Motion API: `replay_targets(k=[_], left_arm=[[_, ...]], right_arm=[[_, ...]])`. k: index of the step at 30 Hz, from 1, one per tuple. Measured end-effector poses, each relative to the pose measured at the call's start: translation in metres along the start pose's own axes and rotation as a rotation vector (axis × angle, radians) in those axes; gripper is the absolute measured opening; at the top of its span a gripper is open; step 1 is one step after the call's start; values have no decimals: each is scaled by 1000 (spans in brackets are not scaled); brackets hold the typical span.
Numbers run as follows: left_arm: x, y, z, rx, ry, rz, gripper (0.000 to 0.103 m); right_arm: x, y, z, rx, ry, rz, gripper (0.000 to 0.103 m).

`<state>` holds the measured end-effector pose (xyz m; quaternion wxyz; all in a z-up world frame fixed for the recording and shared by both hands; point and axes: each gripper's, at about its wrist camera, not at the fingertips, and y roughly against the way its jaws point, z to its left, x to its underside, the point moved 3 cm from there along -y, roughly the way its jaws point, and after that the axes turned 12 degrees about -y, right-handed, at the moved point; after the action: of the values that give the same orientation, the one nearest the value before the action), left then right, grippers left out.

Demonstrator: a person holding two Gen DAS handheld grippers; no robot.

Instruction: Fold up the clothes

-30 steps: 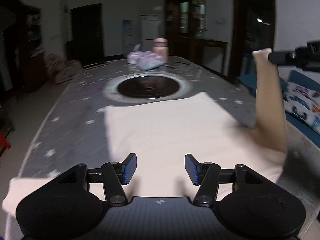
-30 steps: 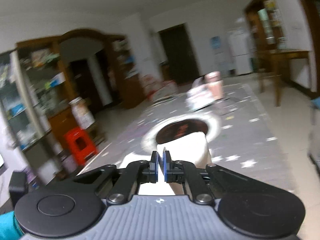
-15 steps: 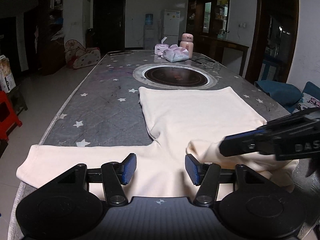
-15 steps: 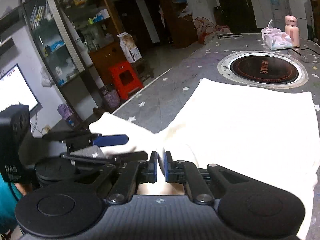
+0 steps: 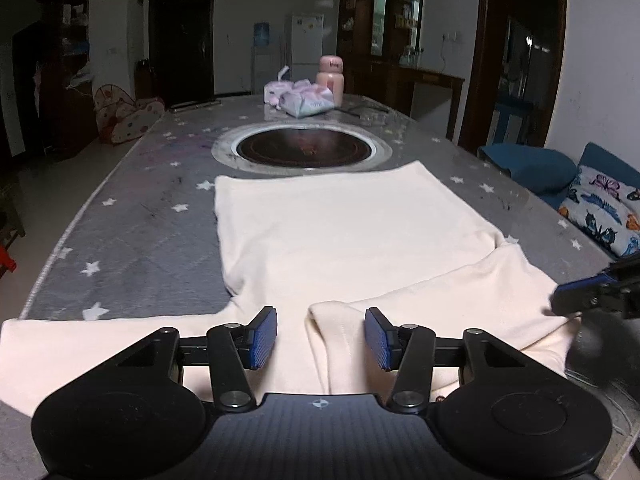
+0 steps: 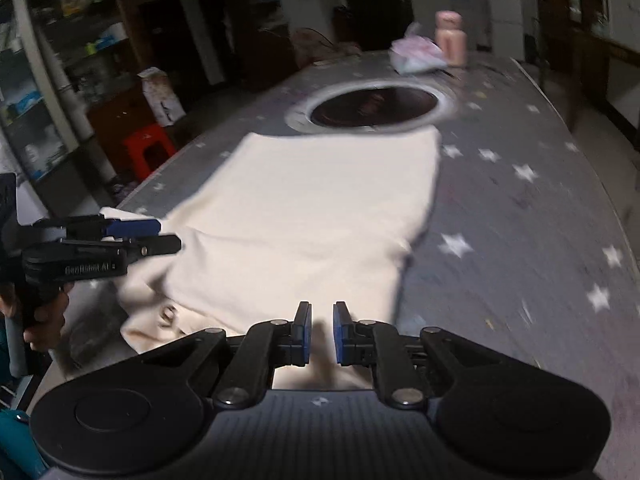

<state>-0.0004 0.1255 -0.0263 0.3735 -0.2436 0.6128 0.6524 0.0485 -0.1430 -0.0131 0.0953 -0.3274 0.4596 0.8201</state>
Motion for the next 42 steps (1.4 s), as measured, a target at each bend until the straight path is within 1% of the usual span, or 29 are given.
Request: replay_targets(k=[1, 2, 4, 6, 7, 10, 13, 16, 18, 20, 23, 24, 26, 27, 28, 31, 32, 33, 34, 36, 39, 42], left_arm=[[0, -2, -1, -2, -6, 3, 43], [-1, -4, -2, -1, -10, 8, 40], [0, -6, -4, 1, -13, 17, 24], [1, -8, -5, -4, -15, 26, 17], [1, -8, -4, -11, -13, 28, 12], [-3, -2, -3, -25, -7, 15, 6], [-8, 4, -2, -41, -10, -10, 4], [-13, 7, -2, -64, -32, -28, 4], [-12, 4, 0, -70, -29, -19, 4], [-9, 3, 4, -80, -22, -6, 4], [-6, 0, 10, -89, -11, 9, 4], [-7, 2, 10, -79, -8, 6, 6], [-8, 6, 8, -51, -11, -8, 13], [-9, 8, 6, -36, -20, -16, 22], [-9, 8, 3, -27, -32, -17, 26], [-8, 1, -6, -16, -69, -4, 26], [-6, -2, -8, -19, -74, 6, 25], [-5, -6, -9, -23, -79, 15, 23], [-4, -8, -9, -30, -84, 20, 15], [-3, -10, -8, -49, -94, 25, 10], [-1, -10, -3, -63, -100, 31, 8], [-1, -5, 0, -77, -100, 33, 9]], right_arm=[[-4, 1, -2, 3, 2, -7, 11], [-7, 1, -3, 5, 3, -14, 11], [-15, 3, -7, 11, 7, -28, 12], [-22, 2, -10, 24, 9, -44, 20], [-28, -4, -12, 41, 10, -54, 20], [-42, -18, -20, 70, -14, -73, 20], [-51, -28, -23, 63, -23, -86, 20], [-54, -42, -23, 77, -5, -66, 21], [-56, -51, -24, 95, 13, -48, 21], [-55, -56, -27, 138, 37, -39, 22], [-55, -52, -34, 157, 34, -43, 25], [-55, -50, -36, 163, 33, -45, 25], [-56, -45, -36, 171, 38, -62, 25], [-56, -41, -34, 172, 47, -75, 25], [-57, -37, -31, 161, 58, -85, 25], [-55, -32, -18, 117, 107, -86, 25], [-54, -33, -14, 114, 129, -81, 25], [-53, -36, -12, 120, 145, -75, 25], [-52, -40, -10, 125, 160, -67, 25], [-50, -45, -12, 133, 159, -51, 25], [-48, -49, -24, 177, 155, -43, 25], [-49, -41, -29, 180, 138, -65, 25]])
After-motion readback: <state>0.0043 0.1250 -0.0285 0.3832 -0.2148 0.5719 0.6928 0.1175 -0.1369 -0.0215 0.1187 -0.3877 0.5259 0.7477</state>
